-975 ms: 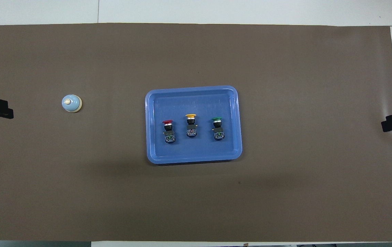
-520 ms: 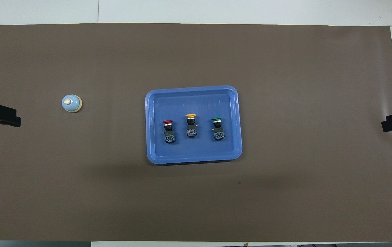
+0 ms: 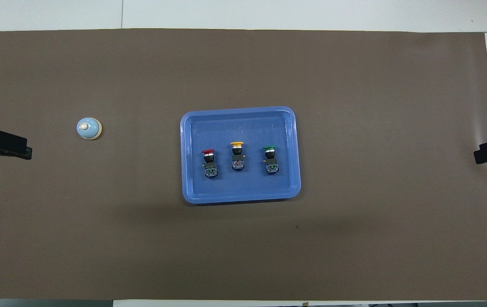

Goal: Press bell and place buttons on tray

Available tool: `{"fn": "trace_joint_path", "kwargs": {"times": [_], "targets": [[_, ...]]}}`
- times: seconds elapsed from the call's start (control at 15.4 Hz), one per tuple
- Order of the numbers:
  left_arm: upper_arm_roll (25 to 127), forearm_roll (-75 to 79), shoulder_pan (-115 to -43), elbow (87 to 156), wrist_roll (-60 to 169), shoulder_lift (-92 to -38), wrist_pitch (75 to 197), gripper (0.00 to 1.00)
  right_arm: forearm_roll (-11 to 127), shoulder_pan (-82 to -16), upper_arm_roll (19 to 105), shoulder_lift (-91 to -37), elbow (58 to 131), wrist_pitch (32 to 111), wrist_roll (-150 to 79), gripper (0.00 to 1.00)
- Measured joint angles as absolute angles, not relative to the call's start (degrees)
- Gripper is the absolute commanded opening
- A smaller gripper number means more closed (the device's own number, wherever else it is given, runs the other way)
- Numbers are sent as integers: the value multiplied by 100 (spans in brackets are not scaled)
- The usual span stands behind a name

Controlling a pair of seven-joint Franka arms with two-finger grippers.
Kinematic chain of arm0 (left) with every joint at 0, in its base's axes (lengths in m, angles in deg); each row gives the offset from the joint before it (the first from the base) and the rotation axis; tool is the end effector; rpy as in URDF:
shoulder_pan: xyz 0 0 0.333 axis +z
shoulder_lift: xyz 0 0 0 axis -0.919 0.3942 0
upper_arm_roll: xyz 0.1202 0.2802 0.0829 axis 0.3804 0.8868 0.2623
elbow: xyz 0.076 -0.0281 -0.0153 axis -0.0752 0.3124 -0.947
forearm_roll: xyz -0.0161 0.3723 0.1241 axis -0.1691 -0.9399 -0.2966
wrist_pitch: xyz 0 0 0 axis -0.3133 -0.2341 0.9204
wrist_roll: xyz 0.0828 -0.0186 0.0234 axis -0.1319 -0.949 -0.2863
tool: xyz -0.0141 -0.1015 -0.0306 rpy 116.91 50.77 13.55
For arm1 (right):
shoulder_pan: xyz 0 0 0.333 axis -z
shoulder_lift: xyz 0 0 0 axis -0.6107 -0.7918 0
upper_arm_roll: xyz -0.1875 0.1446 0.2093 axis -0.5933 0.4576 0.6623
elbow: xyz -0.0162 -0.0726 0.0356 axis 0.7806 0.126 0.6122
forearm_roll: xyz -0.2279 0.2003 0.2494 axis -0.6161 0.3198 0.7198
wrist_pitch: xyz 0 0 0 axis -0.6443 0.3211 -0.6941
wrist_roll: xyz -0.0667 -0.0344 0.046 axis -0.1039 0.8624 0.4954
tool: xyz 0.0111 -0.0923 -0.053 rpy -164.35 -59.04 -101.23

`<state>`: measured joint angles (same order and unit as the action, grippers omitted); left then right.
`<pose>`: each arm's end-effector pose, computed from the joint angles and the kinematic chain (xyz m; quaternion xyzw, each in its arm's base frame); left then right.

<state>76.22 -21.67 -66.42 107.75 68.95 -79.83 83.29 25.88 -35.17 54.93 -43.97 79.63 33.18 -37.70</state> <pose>0.5173 -0.0246 0.6235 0.9991 -0.0106 -0.0395 0.0075 0.5082 -0.0240 0.6647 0.9986 0.0311 -0.0418 0.0106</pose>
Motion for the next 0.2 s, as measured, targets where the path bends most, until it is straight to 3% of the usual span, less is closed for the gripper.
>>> {"fn": "trace_joint_path", "kwargs": {"times": [0.2], "targets": [[7622, -2162, -6646, 10761, 6897, -8020, 8329, 100, 2588, -3517, 5493, -4397, 7963, 3318, -3770, 100]]}}
